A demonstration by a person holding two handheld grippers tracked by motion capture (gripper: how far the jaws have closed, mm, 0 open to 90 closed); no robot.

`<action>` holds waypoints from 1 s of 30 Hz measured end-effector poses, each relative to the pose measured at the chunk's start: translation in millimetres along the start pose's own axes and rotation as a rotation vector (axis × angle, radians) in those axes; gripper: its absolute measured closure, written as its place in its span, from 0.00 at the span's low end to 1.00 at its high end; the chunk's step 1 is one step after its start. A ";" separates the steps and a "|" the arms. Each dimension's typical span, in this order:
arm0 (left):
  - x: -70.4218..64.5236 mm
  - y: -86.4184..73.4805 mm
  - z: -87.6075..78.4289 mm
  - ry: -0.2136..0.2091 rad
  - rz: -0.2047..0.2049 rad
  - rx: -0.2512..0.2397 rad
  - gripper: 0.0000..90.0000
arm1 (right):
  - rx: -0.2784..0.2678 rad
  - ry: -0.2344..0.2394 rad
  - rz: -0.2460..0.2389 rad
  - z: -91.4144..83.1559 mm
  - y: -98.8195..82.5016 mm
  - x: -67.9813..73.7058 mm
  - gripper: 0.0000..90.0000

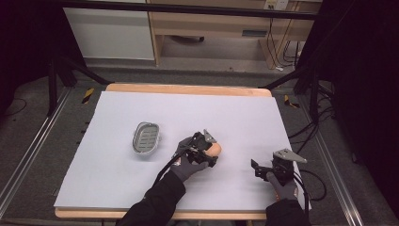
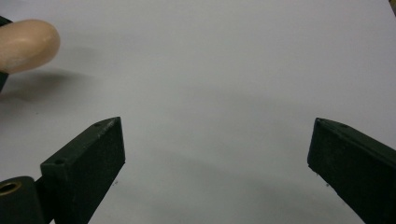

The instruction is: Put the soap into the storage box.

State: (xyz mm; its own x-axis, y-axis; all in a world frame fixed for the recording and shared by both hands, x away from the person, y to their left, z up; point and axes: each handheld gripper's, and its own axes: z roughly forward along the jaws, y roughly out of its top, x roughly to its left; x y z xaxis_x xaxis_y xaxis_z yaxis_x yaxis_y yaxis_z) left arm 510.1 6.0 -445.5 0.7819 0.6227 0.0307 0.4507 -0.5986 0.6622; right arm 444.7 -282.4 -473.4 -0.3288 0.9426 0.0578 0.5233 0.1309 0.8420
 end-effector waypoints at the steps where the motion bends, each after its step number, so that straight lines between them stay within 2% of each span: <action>1: 0.8 -0.1 -2.8 0.002 -0.004 -0.006 0.36 | -0.001 -0.002 -0.003 0.0 -0.1 -0.1 0.05; 30: 22.8 -11.7 -64.7 0.068 -0.044 -0.071 0.36 | -0.008 -0.005 -0.014 0.0 -1.1 0.9 0.05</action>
State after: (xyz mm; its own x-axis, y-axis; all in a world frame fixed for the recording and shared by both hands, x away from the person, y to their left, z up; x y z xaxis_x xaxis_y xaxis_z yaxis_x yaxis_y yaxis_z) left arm 494.8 59.8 -404.0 0.7296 0.6821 0.0496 0.4504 -0.5338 0.7157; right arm 443.8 -281.7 -474.2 -0.3325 0.9421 0.0434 0.5126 0.1418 0.8468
